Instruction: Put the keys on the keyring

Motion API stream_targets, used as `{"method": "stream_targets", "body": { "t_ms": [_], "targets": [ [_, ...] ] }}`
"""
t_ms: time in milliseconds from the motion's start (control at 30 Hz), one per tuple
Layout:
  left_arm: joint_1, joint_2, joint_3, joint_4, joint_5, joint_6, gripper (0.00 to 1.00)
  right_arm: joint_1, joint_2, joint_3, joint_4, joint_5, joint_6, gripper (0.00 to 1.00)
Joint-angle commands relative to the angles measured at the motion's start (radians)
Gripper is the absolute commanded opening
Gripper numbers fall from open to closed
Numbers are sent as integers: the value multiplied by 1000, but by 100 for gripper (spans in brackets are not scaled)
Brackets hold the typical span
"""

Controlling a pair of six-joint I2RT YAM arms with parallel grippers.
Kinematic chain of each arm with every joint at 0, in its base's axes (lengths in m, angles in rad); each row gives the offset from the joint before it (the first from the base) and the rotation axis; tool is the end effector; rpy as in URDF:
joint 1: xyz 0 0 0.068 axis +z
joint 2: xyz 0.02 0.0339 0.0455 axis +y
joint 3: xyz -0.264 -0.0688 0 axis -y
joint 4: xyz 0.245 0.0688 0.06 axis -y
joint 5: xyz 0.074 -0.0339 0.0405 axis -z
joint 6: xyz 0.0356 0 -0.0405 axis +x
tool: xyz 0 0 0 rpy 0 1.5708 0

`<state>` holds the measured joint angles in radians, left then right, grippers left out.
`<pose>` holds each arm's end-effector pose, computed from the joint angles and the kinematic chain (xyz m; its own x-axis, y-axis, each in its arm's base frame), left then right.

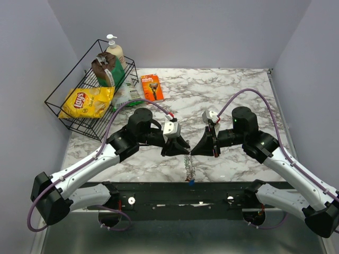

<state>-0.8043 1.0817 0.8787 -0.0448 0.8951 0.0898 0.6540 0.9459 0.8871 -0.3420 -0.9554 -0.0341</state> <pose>0.1474 -0.1931 0.3323 -0.0820 0.1660 -0.9827 0.9865 -0.1265 -0.1037 0.1416 0.1452 0.3362 -0.2772 -0.2372 -0.9311 -0.9579 -0.0073 0.2870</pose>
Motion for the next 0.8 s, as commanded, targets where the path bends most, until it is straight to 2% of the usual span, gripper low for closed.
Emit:
{"method": "stream_targets", "body": {
  "t_ms": [0, 167, 333, 533, 567, 767],
  "targets": [
    [1, 18, 9, 10, 34, -9, 36, 7, -24, 38, 31, -22, 8, 1],
    [-3, 38, 28, -29, 25, 2, 29, 7, -24, 41, 32, -17, 7, 1],
    [-9, 50, 39, -27, 30, -4, 26, 9, -25, 35, 32, -16, 7, 1],
    [-13, 69, 62, -46, 25, -9, 7, 7, -32, 30, 34, -9, 5, 1],
    [-13, 70, 69, -58, 21, -9, 1, 7, -32, 30, 34, -8, 5, 1],
    [-15, 76, 77, -86, 8, -5, 0, 7, -32, 27, 34, -9, 5, 1]
  ]
}}
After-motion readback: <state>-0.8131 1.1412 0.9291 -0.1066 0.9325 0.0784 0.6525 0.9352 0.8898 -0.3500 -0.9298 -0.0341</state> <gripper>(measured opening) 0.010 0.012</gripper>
